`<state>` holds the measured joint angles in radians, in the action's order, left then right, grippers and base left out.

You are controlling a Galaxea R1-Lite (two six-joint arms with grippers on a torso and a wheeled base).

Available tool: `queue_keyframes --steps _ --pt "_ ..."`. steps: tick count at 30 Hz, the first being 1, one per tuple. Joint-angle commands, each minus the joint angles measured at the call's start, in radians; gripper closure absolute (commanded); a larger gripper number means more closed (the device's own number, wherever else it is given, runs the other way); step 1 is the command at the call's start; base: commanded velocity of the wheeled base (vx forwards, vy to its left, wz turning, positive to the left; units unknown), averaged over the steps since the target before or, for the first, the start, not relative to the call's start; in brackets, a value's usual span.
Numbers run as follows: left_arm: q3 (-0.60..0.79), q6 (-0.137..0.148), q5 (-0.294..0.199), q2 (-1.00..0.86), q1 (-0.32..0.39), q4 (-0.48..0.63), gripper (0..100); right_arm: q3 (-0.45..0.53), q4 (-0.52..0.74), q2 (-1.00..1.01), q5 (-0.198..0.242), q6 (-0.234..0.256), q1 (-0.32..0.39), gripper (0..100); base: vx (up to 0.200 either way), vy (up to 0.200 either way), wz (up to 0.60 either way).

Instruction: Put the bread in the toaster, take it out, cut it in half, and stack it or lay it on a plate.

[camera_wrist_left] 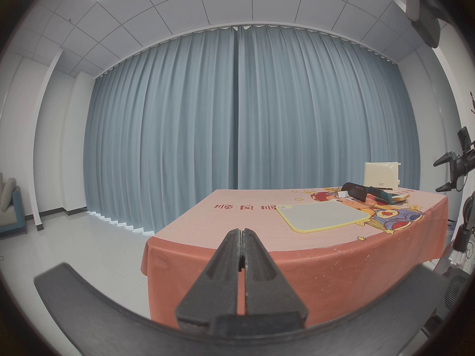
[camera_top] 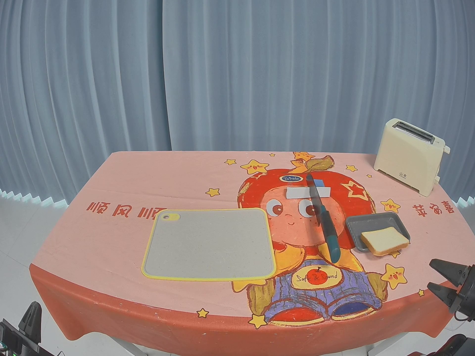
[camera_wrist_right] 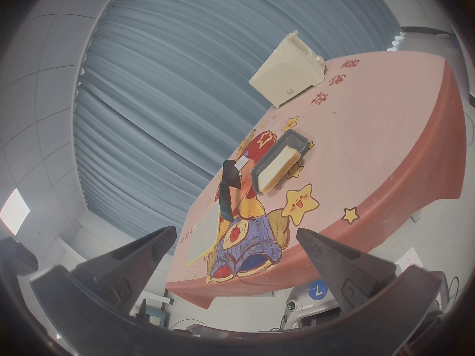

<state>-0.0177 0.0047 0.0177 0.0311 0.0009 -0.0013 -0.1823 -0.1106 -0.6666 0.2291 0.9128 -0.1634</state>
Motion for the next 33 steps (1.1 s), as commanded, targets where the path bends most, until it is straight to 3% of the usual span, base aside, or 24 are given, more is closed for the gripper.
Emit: queue_keyframes --steps 1,5,7,11,14,23,28,33 --pt "0.018 0.0 0.001 0.001 0.001 0.0 100 -0.02 -0.006 -0.079 0.001 0.008 -0.001 0 0.0 0.0 0.0" --pt "0.018 0.0 0.001 0.001 0.001 0.0 100 -0.058 -0.03 -0.142 0.001 0.077 -0.002 0 0.0 0.0 0.0" --pt "0.018 0.0 0.001 0.001 0.001 0.0 100 -0.063 -0.03 -0.159 0.018 0.087 -0.004 0 0.0 0.0 0.0" --pt "0.018 0.0 0.001 0.001 0.001 0.0 100 -0.063 -0.029 -0.179 0.099 0.092 -0.001 0 0.0 0.0 0.0" --pt "0.018 0.0 0.001 0.001 0.001 0.0 100 -0.063 -0.03 -0.211 0.133 0.094 0.004 0 0.0 0.0 0.0" --pt "0.018 0.0 0.001 0.001 0.001 0.0 100 -0.095 -0.035 -0.294 0.141 0.094 0.001 0 0.0 0.0 0.0" --pt "0.018 0.0 0.001 0.001 0.001 0.0 100 -0.118 -0.034 -0.326 0.187 0.1 0.004 0 0.0 0.0 0.0" --pt "0.018 0.0 0.001 0.001 0.001 0.0 100 -0.14 -0.035 -0.389 0.194 0.098 0.008 0 0.0 0.0 0.0"
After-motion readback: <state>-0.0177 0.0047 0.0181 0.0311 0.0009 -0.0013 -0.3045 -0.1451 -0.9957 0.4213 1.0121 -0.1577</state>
